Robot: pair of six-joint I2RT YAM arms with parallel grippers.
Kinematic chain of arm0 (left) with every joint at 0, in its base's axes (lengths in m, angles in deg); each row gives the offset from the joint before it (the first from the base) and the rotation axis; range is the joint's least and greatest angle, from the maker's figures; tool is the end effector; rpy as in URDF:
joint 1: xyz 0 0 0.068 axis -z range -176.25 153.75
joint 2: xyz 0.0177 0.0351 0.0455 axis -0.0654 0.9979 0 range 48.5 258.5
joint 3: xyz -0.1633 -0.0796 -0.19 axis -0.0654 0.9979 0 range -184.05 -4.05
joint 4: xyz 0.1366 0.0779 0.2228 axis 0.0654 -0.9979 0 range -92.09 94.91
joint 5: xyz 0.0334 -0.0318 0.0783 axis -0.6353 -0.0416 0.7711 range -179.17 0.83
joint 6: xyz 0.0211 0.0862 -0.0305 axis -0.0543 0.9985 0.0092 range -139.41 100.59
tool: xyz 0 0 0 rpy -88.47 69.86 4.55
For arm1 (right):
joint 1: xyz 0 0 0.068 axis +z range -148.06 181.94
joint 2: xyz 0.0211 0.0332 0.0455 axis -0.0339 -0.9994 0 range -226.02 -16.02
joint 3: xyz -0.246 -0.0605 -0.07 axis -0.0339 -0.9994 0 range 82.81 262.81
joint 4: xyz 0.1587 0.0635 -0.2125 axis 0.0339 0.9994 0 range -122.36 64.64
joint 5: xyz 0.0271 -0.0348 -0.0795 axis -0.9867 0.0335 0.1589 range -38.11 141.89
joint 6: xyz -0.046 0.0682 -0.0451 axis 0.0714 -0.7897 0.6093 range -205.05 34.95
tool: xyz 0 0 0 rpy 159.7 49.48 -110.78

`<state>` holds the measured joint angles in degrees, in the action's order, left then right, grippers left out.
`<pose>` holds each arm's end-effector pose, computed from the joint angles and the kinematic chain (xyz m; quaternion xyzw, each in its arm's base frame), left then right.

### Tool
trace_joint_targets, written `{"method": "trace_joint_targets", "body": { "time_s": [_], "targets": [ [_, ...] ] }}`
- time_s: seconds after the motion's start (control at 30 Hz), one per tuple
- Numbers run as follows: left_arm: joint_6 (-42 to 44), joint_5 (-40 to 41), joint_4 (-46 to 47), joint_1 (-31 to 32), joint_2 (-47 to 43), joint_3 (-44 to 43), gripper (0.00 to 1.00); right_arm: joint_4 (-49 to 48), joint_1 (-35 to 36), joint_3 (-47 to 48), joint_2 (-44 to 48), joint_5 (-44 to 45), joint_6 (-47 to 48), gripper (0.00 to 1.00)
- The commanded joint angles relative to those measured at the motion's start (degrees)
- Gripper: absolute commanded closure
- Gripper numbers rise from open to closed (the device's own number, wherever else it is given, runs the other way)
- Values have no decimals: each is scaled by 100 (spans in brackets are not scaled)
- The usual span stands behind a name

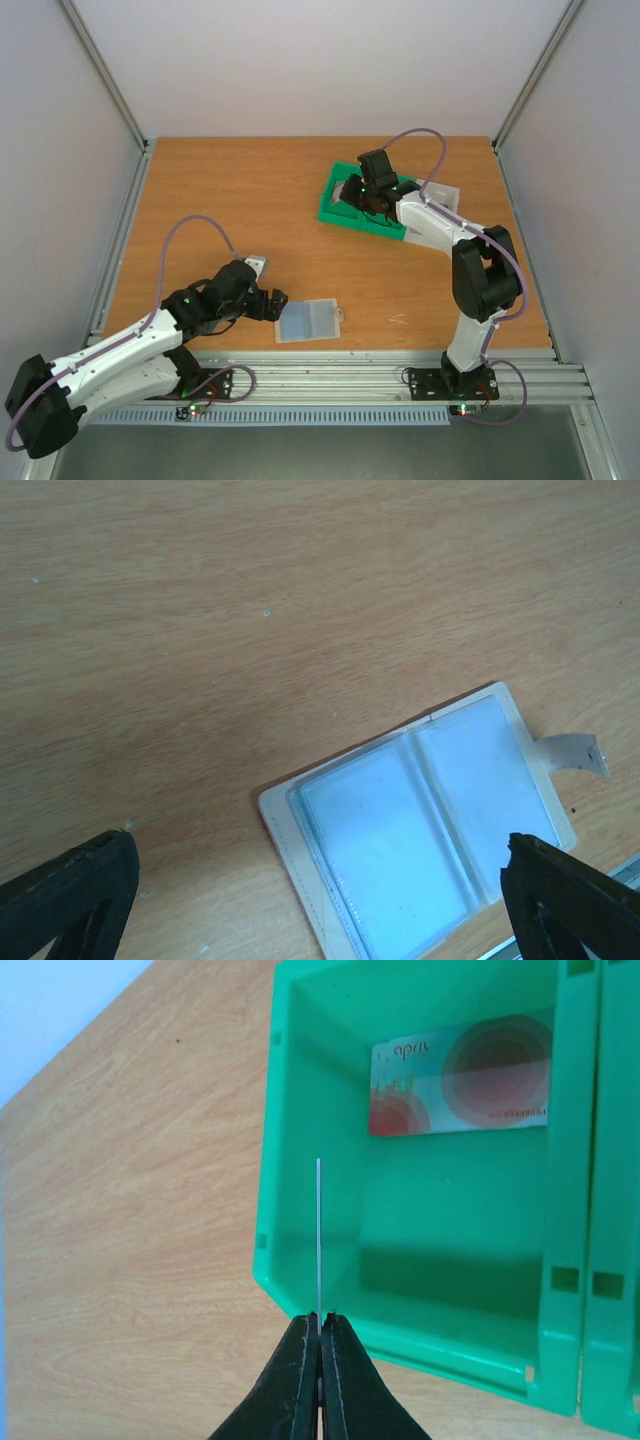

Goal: Take the credit cards out of the card holder

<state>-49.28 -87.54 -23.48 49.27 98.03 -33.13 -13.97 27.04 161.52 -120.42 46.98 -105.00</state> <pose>0.1569 -0.1562 0.1536 0.1225 0.9280 -0.2044 0.2863 0.4084 0.1994 0.1918 -0.0580 0.9183 0.1857 0.3449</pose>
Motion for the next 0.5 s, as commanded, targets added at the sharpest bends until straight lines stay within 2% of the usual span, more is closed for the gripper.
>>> {"method": "trace_joint_targets", "body": {
  "time_s": [0.0,0.23,0.47],
  "targets": [
    [-113,-136,447,-89,-5,84,1,-161,-58,368,-294,150,186,99],
    [-175,-305,481,-148,-12,132,1,-323,-63,782,-774,363,340,99],
    [-188,-398,420,-161,13,55,1,37,-104,1296,-1169,818,477,99]
  ]
}}
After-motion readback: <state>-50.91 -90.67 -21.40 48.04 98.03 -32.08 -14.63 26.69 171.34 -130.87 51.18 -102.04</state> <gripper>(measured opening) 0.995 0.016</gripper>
